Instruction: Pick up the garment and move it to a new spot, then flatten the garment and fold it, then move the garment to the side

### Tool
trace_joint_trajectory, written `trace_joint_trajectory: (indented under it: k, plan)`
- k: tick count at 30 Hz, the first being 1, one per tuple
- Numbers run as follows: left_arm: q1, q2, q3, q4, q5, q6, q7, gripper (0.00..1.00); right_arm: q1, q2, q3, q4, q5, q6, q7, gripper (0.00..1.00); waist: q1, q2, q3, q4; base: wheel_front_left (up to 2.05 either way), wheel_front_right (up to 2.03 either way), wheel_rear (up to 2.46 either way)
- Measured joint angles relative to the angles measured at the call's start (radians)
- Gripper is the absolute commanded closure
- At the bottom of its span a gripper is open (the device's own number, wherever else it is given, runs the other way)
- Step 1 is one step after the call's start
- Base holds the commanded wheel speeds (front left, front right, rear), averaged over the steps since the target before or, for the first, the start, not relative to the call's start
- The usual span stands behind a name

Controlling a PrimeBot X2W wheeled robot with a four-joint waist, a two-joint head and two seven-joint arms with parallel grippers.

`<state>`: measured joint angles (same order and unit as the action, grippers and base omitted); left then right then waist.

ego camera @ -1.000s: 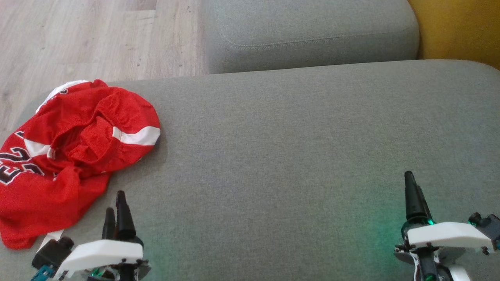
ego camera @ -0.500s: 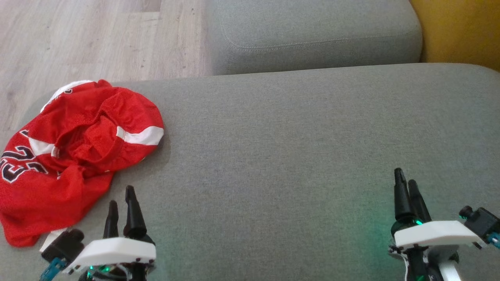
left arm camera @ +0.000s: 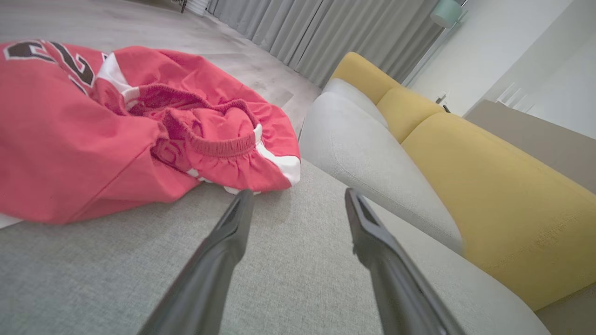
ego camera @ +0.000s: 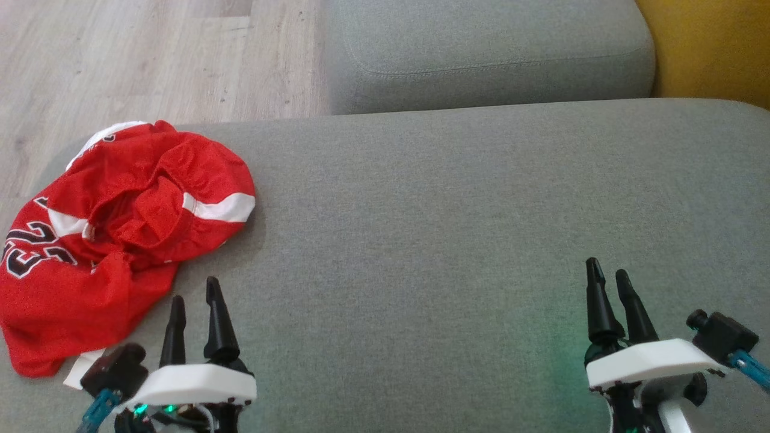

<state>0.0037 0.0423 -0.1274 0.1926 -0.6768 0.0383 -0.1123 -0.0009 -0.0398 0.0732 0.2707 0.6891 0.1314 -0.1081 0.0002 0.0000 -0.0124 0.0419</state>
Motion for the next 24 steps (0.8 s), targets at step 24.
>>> trace_joint_trajectory:
  k: [24]
  plan:
    - [-0.001, 0.001, -0.063, -0.007, 0.295, 0.051, -0.067, 0.00, -0.009, -0.001, 0.054, -0.021, -0.280, 0.000, -0.071, 0.00, -0.0002, 0.0000, 0.004, 0.011, 0.00, 0.00, 0.00]
